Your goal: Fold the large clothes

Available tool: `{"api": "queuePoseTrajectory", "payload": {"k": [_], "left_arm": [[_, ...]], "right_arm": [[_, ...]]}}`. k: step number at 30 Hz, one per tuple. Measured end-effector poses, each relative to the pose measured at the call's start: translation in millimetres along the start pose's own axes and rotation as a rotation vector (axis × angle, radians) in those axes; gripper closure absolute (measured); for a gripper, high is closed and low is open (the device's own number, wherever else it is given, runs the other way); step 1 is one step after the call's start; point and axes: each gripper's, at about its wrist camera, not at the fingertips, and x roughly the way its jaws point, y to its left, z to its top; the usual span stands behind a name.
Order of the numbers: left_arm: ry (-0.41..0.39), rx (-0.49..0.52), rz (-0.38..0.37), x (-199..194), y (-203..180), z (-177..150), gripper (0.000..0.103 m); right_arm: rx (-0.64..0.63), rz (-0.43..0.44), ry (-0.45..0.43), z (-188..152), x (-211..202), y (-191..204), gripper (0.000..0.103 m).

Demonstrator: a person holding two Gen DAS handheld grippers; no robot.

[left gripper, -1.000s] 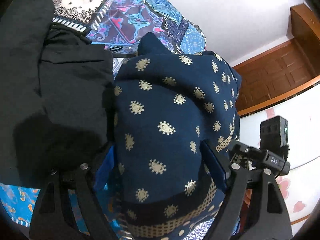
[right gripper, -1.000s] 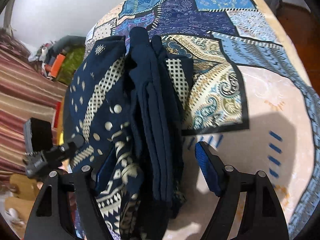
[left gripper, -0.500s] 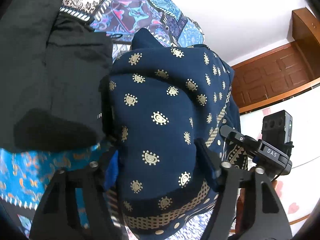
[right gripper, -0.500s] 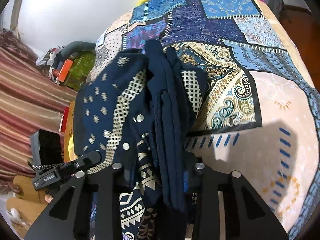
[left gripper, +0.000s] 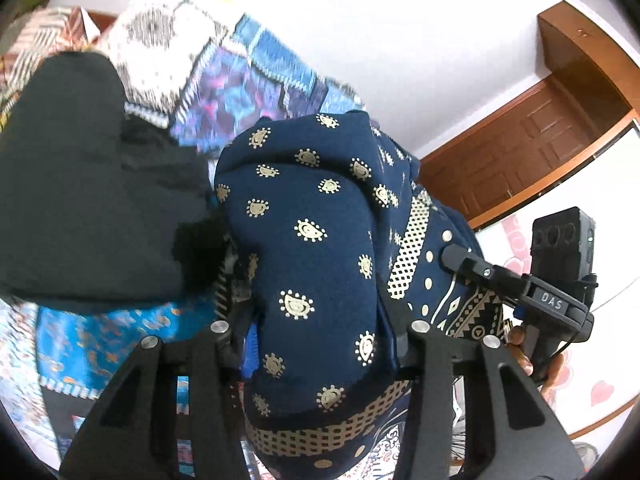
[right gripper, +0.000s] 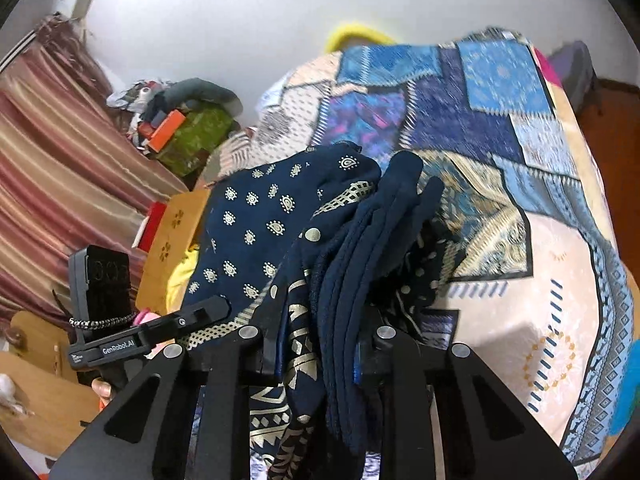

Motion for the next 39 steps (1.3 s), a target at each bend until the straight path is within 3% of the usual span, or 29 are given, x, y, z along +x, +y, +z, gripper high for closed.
{"api": "queuePoseTrajectory", "payload": {"k": [4, 8, 10, 12, 15, 16, 21, 22, 24, 25, 27, 30, 35, 39], "left_arm": [[-0.02, 0.016, 0.036, -15, 11, 1, 0.058], [0.009, 0.025, 0.128, -7, 34, -5, 0.059], [0.032, 0.01, 0.152, 0, 49, -10, 0.059], [0.038, 0.004, 0.148, 2, 59, -12, 0.059], [0.037, 0.023, 0.147, 3, 65, -16, 0.058], [0.038, 0.027, 0.149, 6, 67, -17, 0.056], [0.062, -0.033, 0.172, 20, 91, -28, 0.036], [0.073, -0.058, 0.171, 23, 97, -31, 0.033], [0.088, -0.111, 0.137, 28, 107, -35, 0.032], [0.09, -0.125, 0.127, 29, 109, -35, 0.032], [0.087, -0.118, 0.116, 28, 107, -34, 0.038], [0.08, -0.053, 0.124, 22, 92, -32, 0.052], [0.04, -0.007, 0.117, 3, 64, -20, 0.058], [-0.023, 0.01, 0.067, -28, 54, -7, 0.058]], "right_arm": [[0.006, -0.007, 0.039, -3, 27, -2, 0.081], [0.056, -0.042, 0.161, -16, 85, -17, 0.073], [0.1, -0.075, 0.231, -22, 112, -28, 0.063], [0.141, -0.095, 0.279, -27, 132, -41, 0.042], [0.229, -0.054, 0.304, -33, 149, -64, 0.022], [0.266, -0.024, 0.316, -34, 154, -72, 0.022], [0.309, 0.073, 0.342, -36, 172, -88, 0.022], [0.303, 0.081, 0.34, -34, 174, -83, 0.025], [0.3, 0.124, 0.344, -32, 182, -80, 0.044], [0.305, 0.122, 0.344, -31, 184, -79, 0.045], [0.292, 0.133, 0.331, -30, 177, -71, 0.061], [0.269, 0.129, 0.298, -29, 162, -60, 0.074], [0.209, 0.09, 0.255, -19, 145, -34, 0.078], [0.175, 0.119, 0.189, 2, 128, -10, 0.078]]}}
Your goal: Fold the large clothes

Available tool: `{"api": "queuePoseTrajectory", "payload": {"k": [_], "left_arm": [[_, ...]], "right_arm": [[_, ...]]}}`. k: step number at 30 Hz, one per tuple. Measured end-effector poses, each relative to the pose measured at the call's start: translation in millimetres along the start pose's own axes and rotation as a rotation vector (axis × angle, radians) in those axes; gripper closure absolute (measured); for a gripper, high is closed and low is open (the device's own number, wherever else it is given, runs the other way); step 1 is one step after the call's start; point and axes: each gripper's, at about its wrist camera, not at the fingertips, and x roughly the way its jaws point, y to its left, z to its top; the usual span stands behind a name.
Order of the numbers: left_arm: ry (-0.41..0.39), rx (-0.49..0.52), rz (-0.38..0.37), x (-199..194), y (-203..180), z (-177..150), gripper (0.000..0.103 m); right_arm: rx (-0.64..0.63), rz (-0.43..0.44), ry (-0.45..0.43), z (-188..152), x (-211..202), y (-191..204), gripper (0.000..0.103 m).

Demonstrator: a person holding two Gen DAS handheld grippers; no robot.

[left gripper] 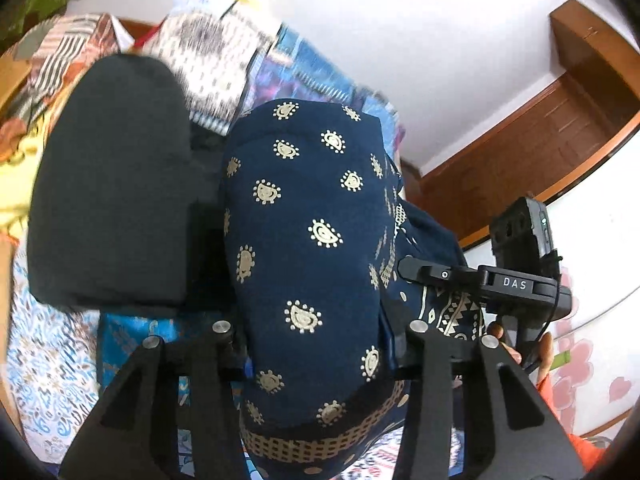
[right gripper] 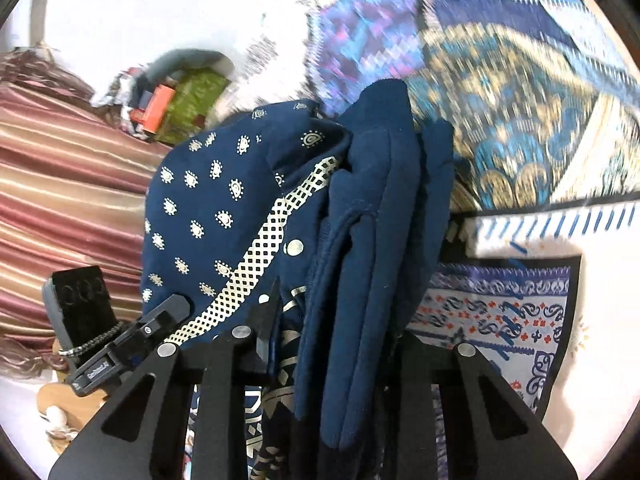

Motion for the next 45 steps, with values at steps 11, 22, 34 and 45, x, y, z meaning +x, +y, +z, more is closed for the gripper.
{"api": "queuePoseTrajectory", "payload": {"k": [11, 22, 34, 45], "left_arm": [[-0.185, 0.086, 0.049, -87, 12, 67, 0.058], [-0.023, -0.055, 0.329, -26, 156, 81, 0.041], [-0.103, -0.002, 0.431, -51, 123, 40, 0.022], [-0.228, 0.14, 0.494, -123, 37, 10, 0.022]], "right_arm": [[-0.215, 0.039, -0.138, 49, 6, 95, 0.078], [-0.213, -0.064, 0.046, 69, 160, 69, 0.068], [-0.214, -0.186, -0.002, 45, 129, 44, 0.033], [-0.317, -0.187, -0.202, 24, 36, 108, 0.033]]}}
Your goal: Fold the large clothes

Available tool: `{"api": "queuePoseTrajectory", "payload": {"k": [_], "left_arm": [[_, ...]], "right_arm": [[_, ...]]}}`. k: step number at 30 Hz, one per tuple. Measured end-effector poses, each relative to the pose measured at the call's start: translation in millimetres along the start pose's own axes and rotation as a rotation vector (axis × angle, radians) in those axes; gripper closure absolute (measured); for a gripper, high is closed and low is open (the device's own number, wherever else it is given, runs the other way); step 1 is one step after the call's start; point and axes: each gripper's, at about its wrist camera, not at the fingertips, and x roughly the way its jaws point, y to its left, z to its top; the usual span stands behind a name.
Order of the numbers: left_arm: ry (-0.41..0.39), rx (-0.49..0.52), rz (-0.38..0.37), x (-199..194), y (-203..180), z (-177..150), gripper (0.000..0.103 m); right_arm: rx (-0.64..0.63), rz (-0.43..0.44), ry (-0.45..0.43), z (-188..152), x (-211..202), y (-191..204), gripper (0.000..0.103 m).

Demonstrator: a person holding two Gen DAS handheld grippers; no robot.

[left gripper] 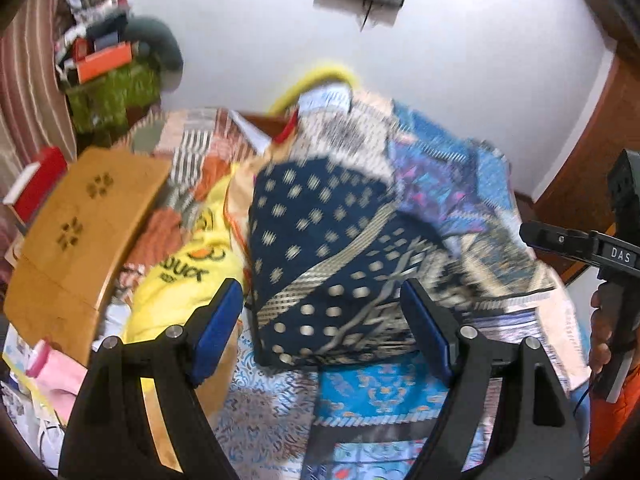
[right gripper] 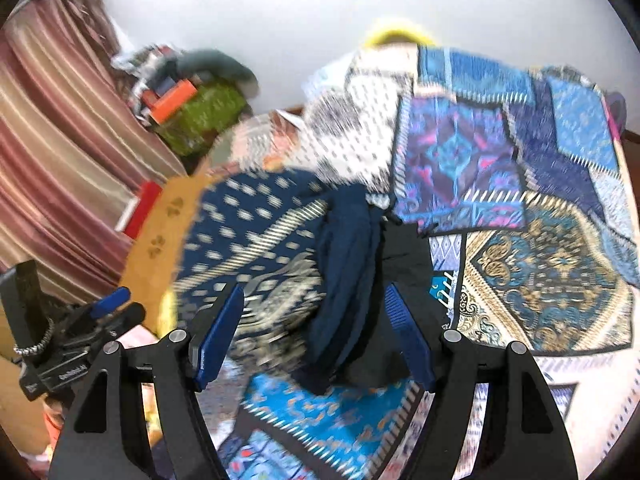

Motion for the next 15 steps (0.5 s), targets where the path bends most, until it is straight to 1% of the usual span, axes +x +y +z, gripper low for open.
{"api": "queuePoseTrajectory", "payload": {"k": [3, 5, 8, 12, 15], "left_arm": [[-0.087, 0.026, -0.015, -47, -18, 3, 0.022], [-0.161, 0.053, -0.022, -84, -33, 2, 0.022], [-0.261, 0.081, -0.031, -132, -53, -3, 0.022], [-0.42, 0.115, -0.047, -198, -81, -21, 0.022], [-0.549, 0.151, -0.031, -241, -103, -42, 0.022]], "right_arm": [[-0.053, 0.017, -0.092, -5, -49, 24, 0.033], [-0.091, 0.022, -0.16, -12, -82, 40, 0.033], [-0.147, 0.031, -0.287, -27, -134, 64, 0.033], [-0.208, 0.03, -0.437, -54, -190, 88, 0.033], [-0.252, 0.012, -0.545, -80, -224, 104, 0.033]]}}
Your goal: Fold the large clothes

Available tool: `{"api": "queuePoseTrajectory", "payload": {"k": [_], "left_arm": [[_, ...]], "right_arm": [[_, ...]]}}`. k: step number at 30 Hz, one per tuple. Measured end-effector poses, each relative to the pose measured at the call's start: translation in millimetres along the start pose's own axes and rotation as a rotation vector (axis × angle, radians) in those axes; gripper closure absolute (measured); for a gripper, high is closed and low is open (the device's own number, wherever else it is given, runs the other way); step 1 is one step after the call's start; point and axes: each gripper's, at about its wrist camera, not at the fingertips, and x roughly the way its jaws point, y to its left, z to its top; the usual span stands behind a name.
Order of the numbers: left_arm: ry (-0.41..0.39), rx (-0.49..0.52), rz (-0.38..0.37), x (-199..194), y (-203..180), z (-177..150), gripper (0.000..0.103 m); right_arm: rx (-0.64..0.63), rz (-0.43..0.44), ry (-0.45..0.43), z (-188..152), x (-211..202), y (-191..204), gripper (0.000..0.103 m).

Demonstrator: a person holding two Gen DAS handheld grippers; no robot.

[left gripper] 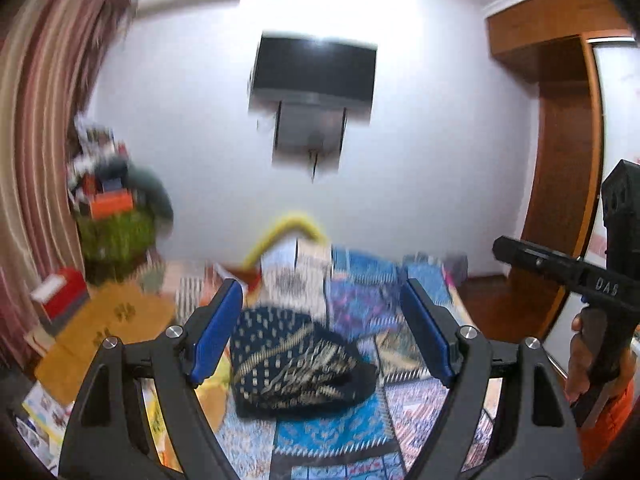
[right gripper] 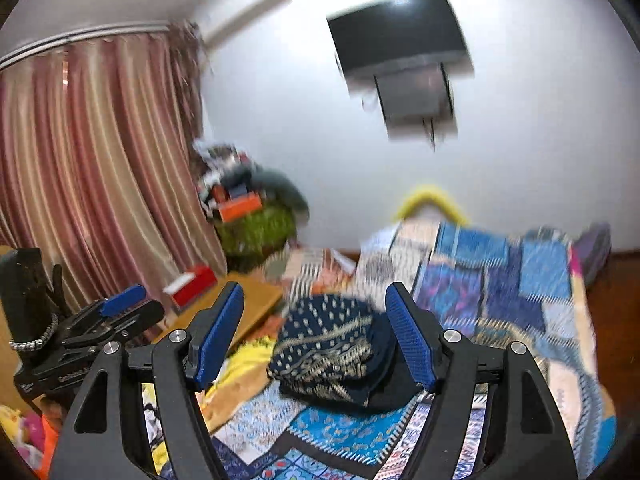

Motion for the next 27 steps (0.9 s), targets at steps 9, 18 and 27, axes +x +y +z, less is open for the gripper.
{"api": "queuePoseTrajectory", "payload": {"k": [9, 18, 27], "left_arm": [[-0.195, 0.048, 0.092, -77, -43, -12, 0.021], [-0.186, -0.013, 0.092, -89, -40, -25, 0.003], [-0.151, -0.041, 0.109, -84, -34, -35, 0.001]], "right_arm": [[-0.115, -0.106, -0.158, -21, -57, 42, 0.023], [-0.106, -0.191, -0.15, -28, -52, 42, 0.0], [-0.096, -0.197, -0.134, -34, -53, 40, 0.0]]}}
